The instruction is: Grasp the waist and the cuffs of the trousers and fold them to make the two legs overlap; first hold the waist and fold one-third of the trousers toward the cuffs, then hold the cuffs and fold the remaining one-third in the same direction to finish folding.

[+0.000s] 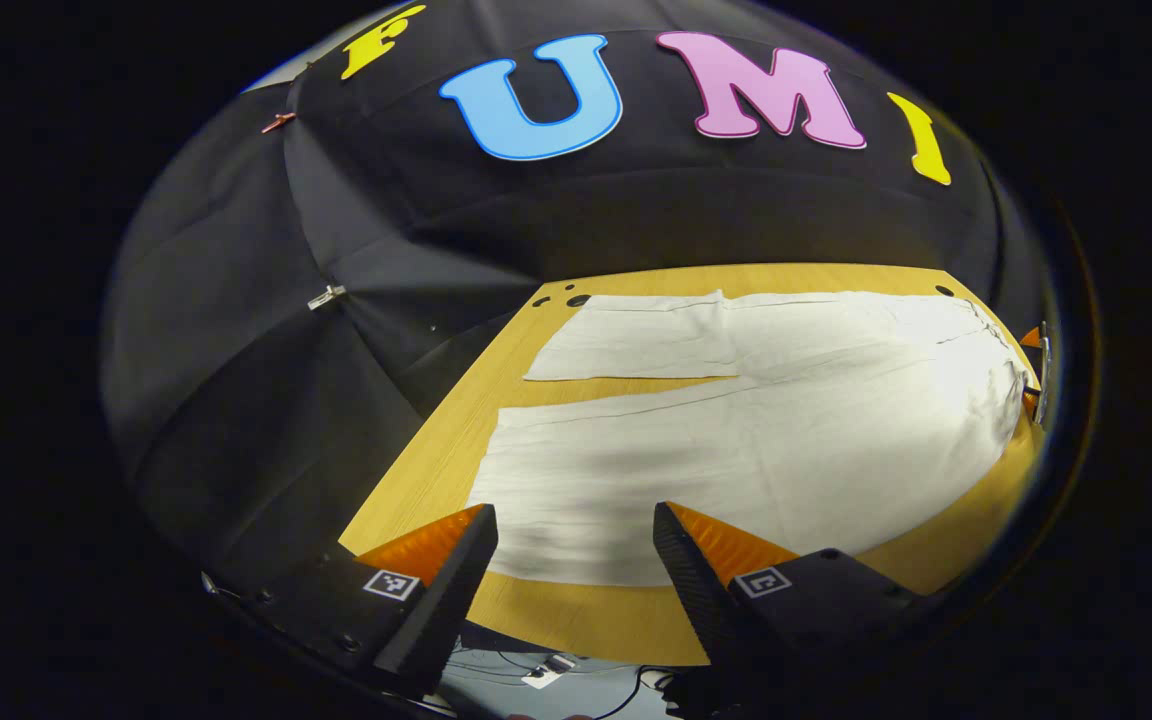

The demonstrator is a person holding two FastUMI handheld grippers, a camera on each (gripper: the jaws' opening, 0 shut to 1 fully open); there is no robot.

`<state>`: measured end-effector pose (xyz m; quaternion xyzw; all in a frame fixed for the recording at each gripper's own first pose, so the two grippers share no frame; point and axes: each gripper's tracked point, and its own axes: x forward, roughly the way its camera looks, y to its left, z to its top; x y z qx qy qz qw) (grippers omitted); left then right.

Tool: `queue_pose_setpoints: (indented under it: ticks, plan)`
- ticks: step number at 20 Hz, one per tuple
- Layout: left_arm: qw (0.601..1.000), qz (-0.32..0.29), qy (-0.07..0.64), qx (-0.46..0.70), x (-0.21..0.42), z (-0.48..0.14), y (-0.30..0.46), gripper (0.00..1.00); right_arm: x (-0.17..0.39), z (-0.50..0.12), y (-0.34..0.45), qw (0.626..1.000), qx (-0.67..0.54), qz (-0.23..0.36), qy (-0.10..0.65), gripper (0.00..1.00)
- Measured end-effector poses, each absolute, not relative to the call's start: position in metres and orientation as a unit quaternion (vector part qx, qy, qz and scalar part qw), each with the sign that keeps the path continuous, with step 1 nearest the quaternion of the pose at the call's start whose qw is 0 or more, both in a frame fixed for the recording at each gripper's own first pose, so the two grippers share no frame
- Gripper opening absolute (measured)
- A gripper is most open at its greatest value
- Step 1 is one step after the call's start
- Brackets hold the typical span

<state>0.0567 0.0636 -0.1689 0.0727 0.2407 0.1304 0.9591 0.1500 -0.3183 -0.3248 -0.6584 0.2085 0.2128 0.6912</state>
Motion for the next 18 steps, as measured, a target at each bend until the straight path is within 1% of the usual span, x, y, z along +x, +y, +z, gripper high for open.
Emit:
queue_pose_setpoints:
  ticks: [2, 3, 4, 5, 6, 8, 9, 10, 14, 16, 18]
  plan:
    - [0.957, 0.143, 0.245, 0.061, 0.045, -0.174, 0.073, 0.98, 0.148, -0.331, -0.321, 0.694, -0.65, 0.209, 0.229, 0.84]
    - [0.955, 0.152, 0.248, 0.056, 0.04, -0.177, 0.079, 0.98, 0.147, -0.333, -0.32, 0.692, -0.651, 0.207, 0.233, 0.73]
    - [0.954, 0.157, 0.25, 0.053, 0.037, -0.178, 0.083, 0.98, 0.144, -0.335, -0.32, 0.69, -0.65, 0.209, 0.24, 0.69]
    - [0.953, 0.161, 0.253, 0.052, 0.035, -0.181, 0.088, 0.98, 0.142, -0.343, -0.323, 0.689, -0.644, 0.215, 0.256, 0.6]
    - [0.951, 0.165, 0.257, 0.052, 0.033, -0.185, 0.092, 0.98, 0.139, -0.345, -0.321, 0.687, -0.642, 0.217, 0.262, 0.53]
    - [0.948, 0.169, 0.264, 0.059, 0.031, -0.192, 0.103, 0.98, 0.133, -0.349, -0.32, 0.683, -0.639, 0.222, 0.277, 0.33]
    - [0.946, 0.171, 0.267, 0.068, 0.031, -0.196, 0.109, 0.98, 0.133, -0.352, -0.321, 0.684, -0.634, 0.225, 0.282, 0.19]
    - [0.945, 0.171, 0.269, 0.079, 0.031, -0.199, 0.115, 0.98, 0.132, -0.349, -0.32, 0.686, -0.633, 0.221, 0.283, 0.14]
    - [0.937, 0.156, 0.281, 0.134, 0.033, -0.214, 0.139, 0.98, 0.136, -0.353, -0.322, 0.708, -0.57, 0.234, 0.345, 0.07]
    - [0.926, 0.151, 0.292, 0.184, 0.03, -0.222, 0.155, 0.98, 0.132, -0.349, -0.319, 0.71, -0.551, 0.249, 0.36, 0.05]
    - [0.911, 0.143, 0.308, 0.234, 0.026, -0.233, 0.17, 0.98, 0.132, -0.349, -0.317, 0.699, -0.562, 0.259, 0.357, 0.05]
